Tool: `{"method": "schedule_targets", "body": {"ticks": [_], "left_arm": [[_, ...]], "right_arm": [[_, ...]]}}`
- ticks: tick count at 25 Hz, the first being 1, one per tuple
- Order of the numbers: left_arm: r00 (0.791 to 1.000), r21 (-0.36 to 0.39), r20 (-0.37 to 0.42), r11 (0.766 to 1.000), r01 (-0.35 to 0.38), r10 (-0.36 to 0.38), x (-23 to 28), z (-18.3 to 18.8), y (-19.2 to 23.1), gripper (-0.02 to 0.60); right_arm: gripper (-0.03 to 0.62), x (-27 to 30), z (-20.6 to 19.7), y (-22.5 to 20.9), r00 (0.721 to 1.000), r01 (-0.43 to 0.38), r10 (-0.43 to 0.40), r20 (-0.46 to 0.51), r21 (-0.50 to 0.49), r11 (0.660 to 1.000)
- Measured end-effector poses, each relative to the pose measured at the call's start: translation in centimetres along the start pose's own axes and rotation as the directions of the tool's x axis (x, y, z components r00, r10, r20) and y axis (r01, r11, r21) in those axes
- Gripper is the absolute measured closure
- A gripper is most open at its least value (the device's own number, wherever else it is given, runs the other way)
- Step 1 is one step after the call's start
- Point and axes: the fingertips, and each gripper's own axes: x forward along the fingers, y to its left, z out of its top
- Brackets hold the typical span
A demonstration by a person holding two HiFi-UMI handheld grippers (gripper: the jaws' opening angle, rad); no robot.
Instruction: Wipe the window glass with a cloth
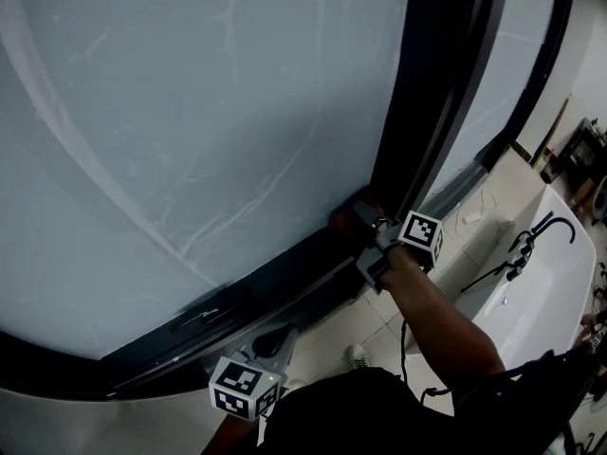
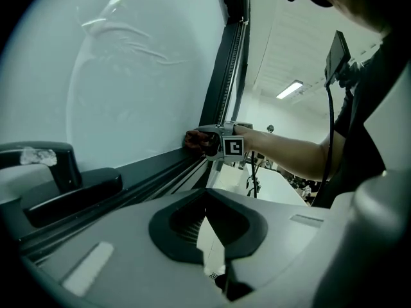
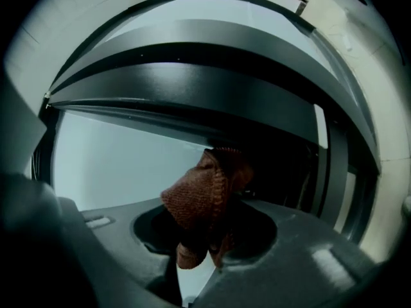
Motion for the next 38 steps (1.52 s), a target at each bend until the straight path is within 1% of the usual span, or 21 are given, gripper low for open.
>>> {"method": "schedule_targets", "body": {"ticks": [4, 9, 13, 17, 20, 23, 26, 33, 38], "left_arm": [[1.000, -0.013, 0.001, 1.000, -0.025, 0.025, 0.4, 0.1, 0.3, 0.565], [0.999, -0.005, -0.004, 0.999, -0.051, 0.051, 0.5, 0.5, 0.6, 0.565], [0.998, 0.004, -0.001, 0.998, -0.056, 0.056, 0.5, 0.9, 0.3, 0.565], [0.999, 0.016, -0.004, 0.999, -0.050, 0.050, 0.7, 0.8, -0.2, 0.565], [0.999, 0.024, -0.018, 0.999, -0.046, 0.047, 0.9, 0.4, -0.5, 0.565], [0.999, 0.032, -0.028, 0.999, -0.041, 0.042, 1.1, 0.2, -0.7, 0.565], [0.999, 0.037, -0.037, 0.999, -0.030, 0.031, 1.2, 0.1, -1.1, 0.565], [0.999, 0.075, -0.030, 0.996, -0.039, 0.041, 1.1, 0.4, -1.2, 0.565], [0.999, 0.056, -0.034, 0.998, -0.025, 0.027, 0.9, 0.4, -1.7, 0.565]], "right_arm": [[0.480, 0.7, 0.3, -0.3, 1.000, 0.018, -0.018, 0.015, 0.022, 1.000], [0.480, 1.0, 0.4, 0.0, 0.999, 0.036, -0.037, 0.034, 0.040, 0.999], [0.480, 1.2, 0.5, 0.7, 0.998, 0.039, -0.041, 0.036, 0.054, 0.998], [0.482, 1.0, 0.9, 2.7, 0.999, -0.009, 0.007, 0.049, 0.039, 0.999], [0.482, 0.9, 1.4, 4.7, 0.998, -0.038, 0.038, 0.048, 0.001, 0.999], [0.482, 0.9, 1.5, 6.1, 0.998, -0.042, 0.044, 0.042, -0.049, 0.998], [0.484, 0.8, 1.7, 7.4, 0.997, -0.067, 0.071, 0.043, -0.083, 0.994], [0.484, 0.5, 2.4, 10.7, 0.992, -0.115, 0.120, 0.044, -0.092, 0.989], [0.484, 0.2, 3.3, 14.3, 0.981, -0.181, 0.187, 0.044, -0.126, 0.975]]}}
